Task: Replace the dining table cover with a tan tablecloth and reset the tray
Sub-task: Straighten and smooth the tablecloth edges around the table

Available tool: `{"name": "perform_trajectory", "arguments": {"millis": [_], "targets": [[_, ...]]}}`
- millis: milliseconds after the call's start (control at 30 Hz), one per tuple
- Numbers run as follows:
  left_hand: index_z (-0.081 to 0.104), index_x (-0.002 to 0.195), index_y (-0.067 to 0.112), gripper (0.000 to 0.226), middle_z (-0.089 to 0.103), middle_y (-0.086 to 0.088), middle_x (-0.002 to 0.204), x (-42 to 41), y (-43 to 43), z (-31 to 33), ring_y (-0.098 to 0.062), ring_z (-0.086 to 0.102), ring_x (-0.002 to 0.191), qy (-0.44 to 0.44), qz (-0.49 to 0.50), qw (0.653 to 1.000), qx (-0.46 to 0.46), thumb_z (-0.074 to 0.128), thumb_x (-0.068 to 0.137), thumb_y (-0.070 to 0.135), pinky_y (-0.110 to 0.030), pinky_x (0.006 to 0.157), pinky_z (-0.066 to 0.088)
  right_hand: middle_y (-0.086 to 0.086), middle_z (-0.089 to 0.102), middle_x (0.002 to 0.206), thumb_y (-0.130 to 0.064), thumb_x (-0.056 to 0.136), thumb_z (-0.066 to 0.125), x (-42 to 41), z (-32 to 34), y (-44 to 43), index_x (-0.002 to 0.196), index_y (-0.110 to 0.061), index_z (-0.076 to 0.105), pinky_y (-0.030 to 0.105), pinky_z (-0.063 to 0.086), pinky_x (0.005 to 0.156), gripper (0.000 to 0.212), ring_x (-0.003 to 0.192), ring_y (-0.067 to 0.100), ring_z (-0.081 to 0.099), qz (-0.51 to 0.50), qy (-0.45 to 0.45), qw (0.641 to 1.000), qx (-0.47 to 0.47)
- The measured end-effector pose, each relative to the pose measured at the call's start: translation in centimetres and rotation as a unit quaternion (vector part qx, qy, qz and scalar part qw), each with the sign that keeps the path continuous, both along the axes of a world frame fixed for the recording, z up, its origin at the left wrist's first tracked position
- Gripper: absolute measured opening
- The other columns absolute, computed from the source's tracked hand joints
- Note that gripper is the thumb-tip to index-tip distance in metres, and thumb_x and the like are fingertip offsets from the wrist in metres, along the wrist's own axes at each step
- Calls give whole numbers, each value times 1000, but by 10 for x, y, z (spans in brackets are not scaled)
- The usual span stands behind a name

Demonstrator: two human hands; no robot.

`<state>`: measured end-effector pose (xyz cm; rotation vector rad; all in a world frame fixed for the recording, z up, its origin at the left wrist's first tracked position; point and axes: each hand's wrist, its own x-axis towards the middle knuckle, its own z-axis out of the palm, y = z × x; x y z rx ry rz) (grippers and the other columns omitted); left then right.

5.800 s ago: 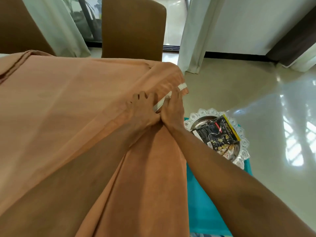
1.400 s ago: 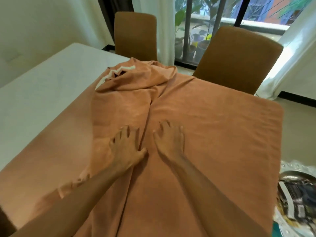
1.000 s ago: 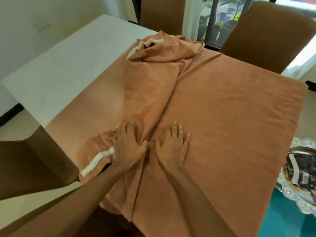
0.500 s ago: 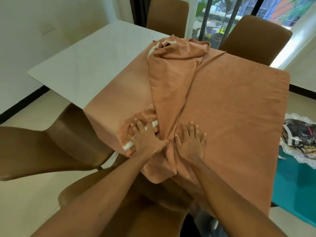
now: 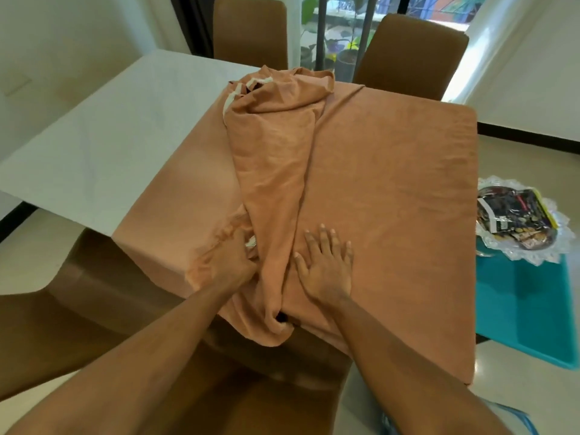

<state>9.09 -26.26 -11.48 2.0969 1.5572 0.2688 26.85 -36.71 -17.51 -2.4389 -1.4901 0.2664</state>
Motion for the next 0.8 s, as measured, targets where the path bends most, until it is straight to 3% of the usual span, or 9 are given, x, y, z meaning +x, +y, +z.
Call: {"name": "perform_trajectory", "arguments": {"millis": [133,167,233,300,367,467,600,700,800], "targets": [[43,137,28,69,60,7,119,-4,19,-1,-17,60,103,-92,9,994,-64,66,75,13,-40,87,52,0,14,168,-65,100,15,-1,1,-2,157,-37,21,56,0,123,64,155,24,7,0,0,1000,-5],[47,137,30,63,62,5,121,-4,24,0,-16,60,102,-99,11,992,-75,61,78,11,-38,85,51,0,13,169,-65,100,15,-1,1,-2,157,-37,22,56,0,123,64,155,23,7,0,2,1000,-6],[65,106,30,31,71,-3,110,-6,33,4,-17,59,83,-70,36,995,-62,52,84,12,-32,71,46,-1,13,169,-66,99,15,-1,2,-2,157,-37,22,56,0,123,65,156,23,7,-1,5,1000,-7],[64,82,24,22,72,-7,93,-7,42,13,-23,58,75,-39,71,996,-30,48,85,10,-32,65,40,-1,13,169,-66,99,16,-2,2,-2,157,-37,23,55,1,123,65,156,23,7,-2,6,1000,-8],[61,75,19,21,67,-4,81,-11,51,24,-29,59,77,-29,64,997,21,46,80,5,-34,62,39,-1,13,169,-66,99,17,-2,1,-3,157,-38,23,55,1,124,65,155,23,8,-1,2,1000,-11],[56,69,17,19,56,-2,77,-19,65,41,-25,51,74,-29,32,994,101,46,73,2,-34,58,34,-2,11,169,-67,99,16,-3,2,-1,157,-40,20,54,0,124,64,155,22,6,-6,6,1000,-15],[54,68,17,22,54,-2,78,-34,84,53,-21,47,74,-80,40,988,124,43,73,-1,-33,59,30,-3,9,169,-67,99,16,-6,5,0,156,-41,17,55,-1,124,63,156,21,3,-15,-1,999,-31],[46,64,13,16,55,-4,72,-48,97,55,-23,49,71,-188,77,979,33,38,64,0,-31,56,34,1,15,168,-58,98,24,-23,12,13,153,-35,27,59,-1,122,60,155,24,7,-61,11,997,-46],[59,66,15,18,62,-4,67,-53,101,59,-23,55,66,-349,228,881,-225,42,71,9,-34,56,48,6,30,161,-48,95,34,-57,28,38,142,-28,43,65,8,119,52,151,27,21,-95,38,994,-40]]}}
